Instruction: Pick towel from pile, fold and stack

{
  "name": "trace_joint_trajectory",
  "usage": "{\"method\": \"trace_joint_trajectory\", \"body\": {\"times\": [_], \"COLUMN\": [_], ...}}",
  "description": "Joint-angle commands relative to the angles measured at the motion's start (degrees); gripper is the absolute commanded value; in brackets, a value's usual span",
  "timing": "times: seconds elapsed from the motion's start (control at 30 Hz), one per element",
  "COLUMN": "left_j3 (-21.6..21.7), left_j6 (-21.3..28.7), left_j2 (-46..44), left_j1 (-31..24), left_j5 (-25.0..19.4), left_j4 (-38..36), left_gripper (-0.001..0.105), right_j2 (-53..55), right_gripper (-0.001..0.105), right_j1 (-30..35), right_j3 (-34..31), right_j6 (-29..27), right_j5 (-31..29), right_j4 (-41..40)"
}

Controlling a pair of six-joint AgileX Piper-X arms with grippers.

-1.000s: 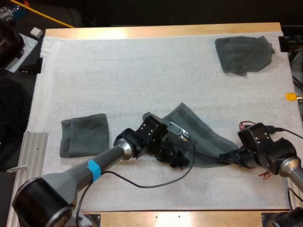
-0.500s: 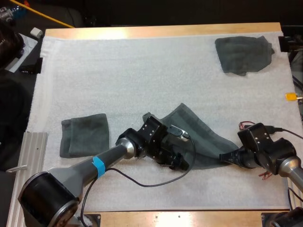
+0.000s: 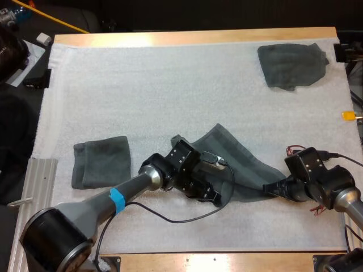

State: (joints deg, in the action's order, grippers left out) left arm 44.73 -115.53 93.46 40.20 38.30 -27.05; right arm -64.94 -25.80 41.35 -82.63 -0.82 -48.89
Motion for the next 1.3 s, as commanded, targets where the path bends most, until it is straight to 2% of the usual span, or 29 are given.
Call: {"method": "trace_joint_trajectory", "body": {"times": [0.0,0.07,0.17,0.33,0.5,0.67,0.83,0.9,0.97,1.07,1.1,1.27], "left_j3": [0.6,0.3,0.4,0.4,1.2,5.0,11.3,9.0,11.8,13.5,14.4,15.5], "left_j6": [0.3,0.1,0.7,2.2,3.8,4.6,4.6,4.1,4.0,4.2,4.1,3.7], "left_j2": [-3.2,-1.8,-5.5,-13.5,-22.8,-31.0,-35.9,-34.8,-37.3,-38.7,-39.5,-41.7], "left_j1": [0.3,0.2,0.3,0.3,0.3,0.3,0.2,0.3,0.4,0.3,0.4,2.1], "left_j5": [-1.1,-0.3,-0.3,-1.4,-4.1,-5.8,-7.2,-6.2,-6.4,-6.3,-6.5,-7.3], "left_j4": [-1.4,-0.5,-2.1,-6.0,-11.8,-18.2,-24.1,-21.7,-25.5,-28.7,-30.7,-34.8], "left_gripper": [0.005,0.002,0.002,0.001,0.000,0.001,0.001,0.000,0.000,0.000,0.000,0.000], "right_j2": [0.4,0.4,0.4,2.9,9.8,15.7,19.0,18.3,19.4,19.6,19.9,20.0], "right_gripper": [0.000,0.000,0.000,0.000,0.000,0.000,0.000,0.001,0.001,0.000,0.000,0.000], "right_j1": [0.0,0.2,0.1,0.1,0.0,-0.1,0.1,-0.1,-2.7,-6.8,-10.1,-18.0], "right_j3": [0.1,0.1,0.1,1.6,6.6,12.9,19.0,17.2,20.1,22.5,24.2,27.4], "right_j6": [-0.1,-0.3,-0.6,-1.5,-2.1,-2.2,-1.9,-1.0,0.9,3.0,5.0,10.7], "right_j5": [-0.1,-0.1,0.2,0.7,0.8,1.2,3.7,2.7,4.8,4.4,3.7,1.9], "right_j4": [-0.8,-0.5,-0.8,-1.9,-4.5,-8.8,-13.8,-12.1,-15.5,-17.9,-19.3,-22.8]}}
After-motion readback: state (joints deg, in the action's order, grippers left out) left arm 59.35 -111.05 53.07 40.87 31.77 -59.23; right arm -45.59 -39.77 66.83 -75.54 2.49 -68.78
